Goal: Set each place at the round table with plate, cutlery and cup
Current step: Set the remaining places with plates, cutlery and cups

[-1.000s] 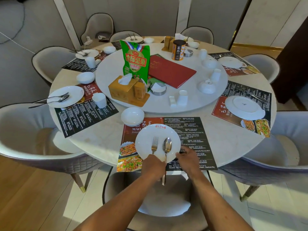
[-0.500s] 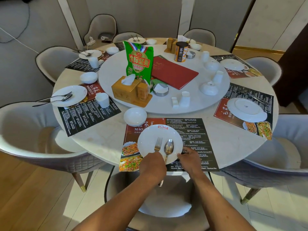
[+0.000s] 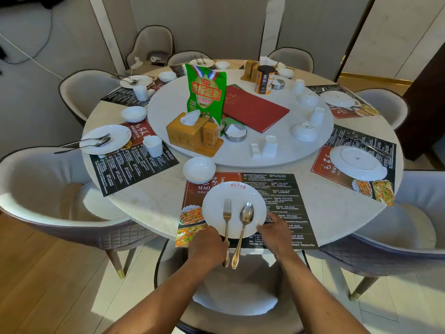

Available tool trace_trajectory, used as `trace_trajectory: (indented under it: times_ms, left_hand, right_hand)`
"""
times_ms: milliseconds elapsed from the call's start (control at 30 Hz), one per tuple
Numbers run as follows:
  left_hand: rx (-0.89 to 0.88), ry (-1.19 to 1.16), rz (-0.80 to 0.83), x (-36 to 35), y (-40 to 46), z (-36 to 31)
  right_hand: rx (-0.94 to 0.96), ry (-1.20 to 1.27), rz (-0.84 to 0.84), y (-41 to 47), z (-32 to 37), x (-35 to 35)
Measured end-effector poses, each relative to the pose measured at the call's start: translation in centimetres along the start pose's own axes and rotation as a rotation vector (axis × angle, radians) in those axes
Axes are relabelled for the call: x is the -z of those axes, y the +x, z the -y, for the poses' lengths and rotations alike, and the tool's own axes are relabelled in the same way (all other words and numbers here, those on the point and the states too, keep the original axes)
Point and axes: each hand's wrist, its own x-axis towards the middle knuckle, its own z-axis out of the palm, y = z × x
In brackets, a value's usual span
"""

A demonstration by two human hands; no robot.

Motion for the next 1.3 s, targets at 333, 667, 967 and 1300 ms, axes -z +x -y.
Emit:
trace_trajectory:
  times_ms: [333, 667, 967, 1300]
  left_hand:
    - [-0.032, 0.020, -0.010, 0.1, 0.0, 0.1]
    - [-0.034, -0.031, 0.027, 0.1, 0.0, 0.8]
    - [-0.076, -0.015, 0.047, 0.1, -0.3, 1.1]
    - [-0.084, -0.041, -0.001, 0.1, -0.6, 1.4]
  right_hand:
    - [0.005, -0.032, 0.006, -0.6, 0.3, -0.1]
    - [-0.154, 0.019, -0.097, -2.7, 1.2, -1.1]
    - [0.047, -0.545, -0.012, -3.1, 2.5, -1.7]
    - [0.191, -0.771, 0.191, -1.3, 3.1, -1.3]
